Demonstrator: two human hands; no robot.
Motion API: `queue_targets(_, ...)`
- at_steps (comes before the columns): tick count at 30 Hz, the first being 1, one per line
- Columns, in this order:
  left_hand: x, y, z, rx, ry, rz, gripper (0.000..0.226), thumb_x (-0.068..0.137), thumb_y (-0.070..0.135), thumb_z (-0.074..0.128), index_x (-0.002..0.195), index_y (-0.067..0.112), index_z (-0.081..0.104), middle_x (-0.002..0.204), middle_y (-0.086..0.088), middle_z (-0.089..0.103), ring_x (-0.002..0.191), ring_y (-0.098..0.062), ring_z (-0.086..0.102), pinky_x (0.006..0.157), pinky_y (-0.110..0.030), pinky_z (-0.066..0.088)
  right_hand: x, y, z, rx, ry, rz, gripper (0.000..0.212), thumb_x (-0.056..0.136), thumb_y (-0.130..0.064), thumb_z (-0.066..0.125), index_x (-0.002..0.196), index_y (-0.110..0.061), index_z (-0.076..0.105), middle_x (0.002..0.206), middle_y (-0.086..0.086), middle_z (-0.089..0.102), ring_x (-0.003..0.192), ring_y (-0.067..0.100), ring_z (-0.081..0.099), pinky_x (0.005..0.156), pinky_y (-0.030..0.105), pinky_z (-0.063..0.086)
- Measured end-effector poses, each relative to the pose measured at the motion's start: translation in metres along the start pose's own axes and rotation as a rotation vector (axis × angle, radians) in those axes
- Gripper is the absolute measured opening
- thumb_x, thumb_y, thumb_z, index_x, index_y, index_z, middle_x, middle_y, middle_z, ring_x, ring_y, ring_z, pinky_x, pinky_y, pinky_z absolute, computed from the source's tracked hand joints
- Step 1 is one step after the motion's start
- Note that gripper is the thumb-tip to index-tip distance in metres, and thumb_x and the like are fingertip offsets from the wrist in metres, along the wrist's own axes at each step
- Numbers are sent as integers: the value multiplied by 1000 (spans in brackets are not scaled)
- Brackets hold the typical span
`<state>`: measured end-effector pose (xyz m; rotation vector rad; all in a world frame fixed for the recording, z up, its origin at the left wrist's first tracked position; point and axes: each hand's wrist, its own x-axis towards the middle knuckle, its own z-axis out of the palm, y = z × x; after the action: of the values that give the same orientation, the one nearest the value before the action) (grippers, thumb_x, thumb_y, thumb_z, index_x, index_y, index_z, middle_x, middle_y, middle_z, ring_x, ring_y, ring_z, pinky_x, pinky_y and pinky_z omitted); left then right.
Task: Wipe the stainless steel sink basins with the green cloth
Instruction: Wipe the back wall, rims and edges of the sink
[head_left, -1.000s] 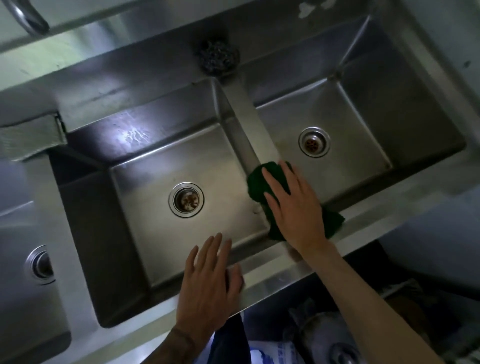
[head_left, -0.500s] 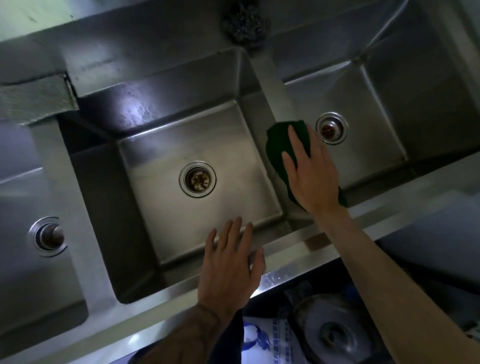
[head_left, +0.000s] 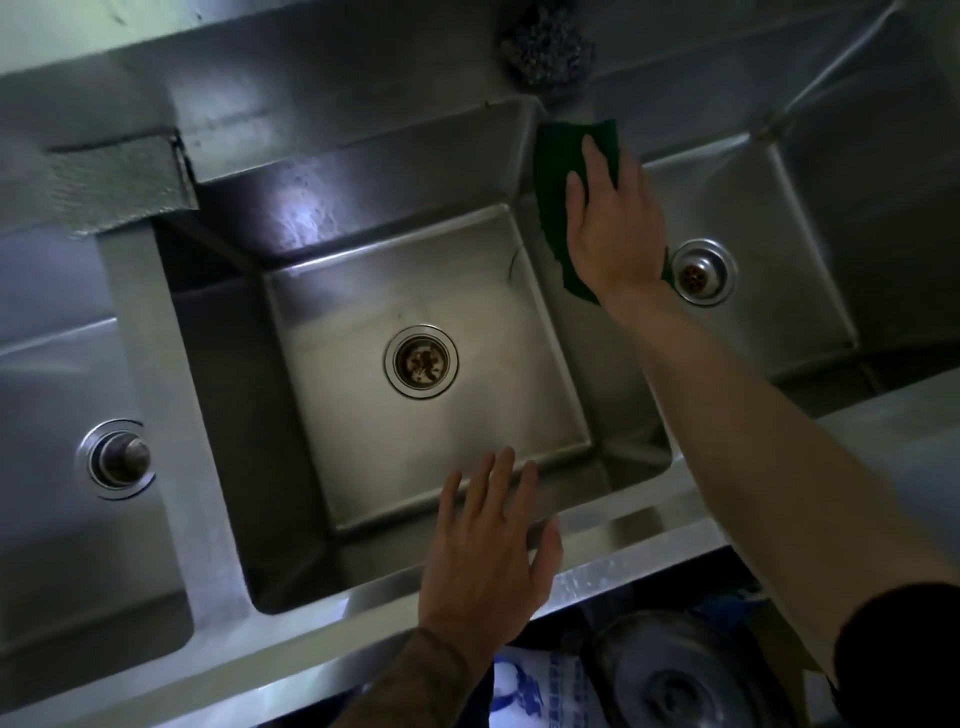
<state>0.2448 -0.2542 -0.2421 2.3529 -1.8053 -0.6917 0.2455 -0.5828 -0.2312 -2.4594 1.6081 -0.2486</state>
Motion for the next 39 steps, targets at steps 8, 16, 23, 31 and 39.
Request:
queue_targets(8,0,0,-3,18,-16,-8,60,105,54,37,151,20,58,161,-8,53,149,-26,50,123,-52,37,-9,9,3,-8,24,-52,55,112,-43,28,161,-19,37,166,16,34,149,34,39,120,45,36)
queue_targets(16,0,-1,2,34,7,-5,59,106,54,36,149,20,58,160,-8,53,149,-26,50,123,-52,38,33,-8,8,39,-43,9,57,112,-47,26,163,-23,31,165,17,34,149,36,36,120,50,36)
queue_targets(23,1,0,-1,27,-3,-5,62,107,55,33,150,20,58,161,-9,52,150,-26,49,124,-52,35,0,8,3,13,2,-14,58,112,-47,26,161,-18,35,162,19,37,144,37,43,118,48,38)
queue_targets(31,0,0,-5,-5,-6,-12,61,107,52,33,151,19,58,163,-9,50,152,-27,46,125,-52,33,-1,12,-2,34,-81,-101,56,113,-44,27,163,-21,32,172,14,20,158,34,24,126,46,29)
queue_targets(39,0,2,-12,-14,-103,-12,72,106,57,15,160,21,46,171,-7,37,159,-23,33,132,-50,21,-206,100,-50,29,-157,-135,47,114,-39,32,159,-25,42,170,8,29,155,27,32,123,48,36)
